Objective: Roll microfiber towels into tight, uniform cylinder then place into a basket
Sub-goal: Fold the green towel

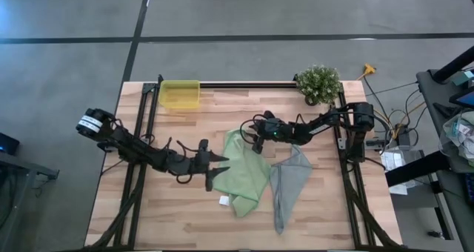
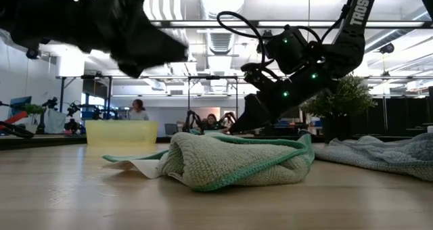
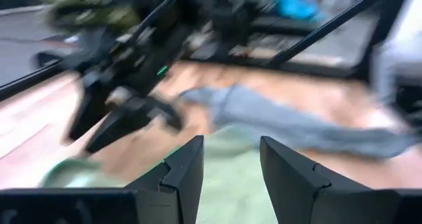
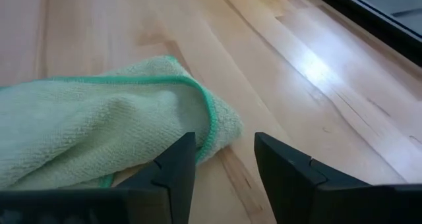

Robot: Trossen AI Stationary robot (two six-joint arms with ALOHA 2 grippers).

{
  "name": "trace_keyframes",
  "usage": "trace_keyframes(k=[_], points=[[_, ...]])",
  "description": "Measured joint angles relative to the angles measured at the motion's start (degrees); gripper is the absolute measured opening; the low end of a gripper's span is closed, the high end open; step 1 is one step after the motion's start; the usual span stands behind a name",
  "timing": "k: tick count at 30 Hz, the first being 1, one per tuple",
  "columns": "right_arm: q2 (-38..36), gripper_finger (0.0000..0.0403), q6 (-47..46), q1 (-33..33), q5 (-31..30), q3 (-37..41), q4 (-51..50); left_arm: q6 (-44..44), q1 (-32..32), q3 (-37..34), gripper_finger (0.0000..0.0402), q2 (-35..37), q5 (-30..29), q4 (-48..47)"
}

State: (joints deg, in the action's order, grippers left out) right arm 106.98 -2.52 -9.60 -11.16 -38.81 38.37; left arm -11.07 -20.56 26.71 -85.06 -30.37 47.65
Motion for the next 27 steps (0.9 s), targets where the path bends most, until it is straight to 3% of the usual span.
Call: trace_keyframes(k=[5,13,21,27], points=[[0.00,0.0152,-0.04,-0.36,0.74,-0.19,-0.03,-3.59,1.21,-0.09,0.0134,-1.68,-6.98,-3.76],[1.01,0.0146,-0.08,-0.81,1.28,-0.40,1.31,-5.14,2.89,-0.09,0.0134,-5.31,-6.99,-1.76],[12.38,0.0144,2.98,-1.30,2.35,-8.13,2.60,-5.07,2.94,0.13,0.0134,-4.47,-6.40,-1.52],[12.80,0.0134,3.07,-1.28,2.10,-12.47,-5.05,-5.07,2.87,0.26,0.0134,-4.15,-4.65,-1.50]])
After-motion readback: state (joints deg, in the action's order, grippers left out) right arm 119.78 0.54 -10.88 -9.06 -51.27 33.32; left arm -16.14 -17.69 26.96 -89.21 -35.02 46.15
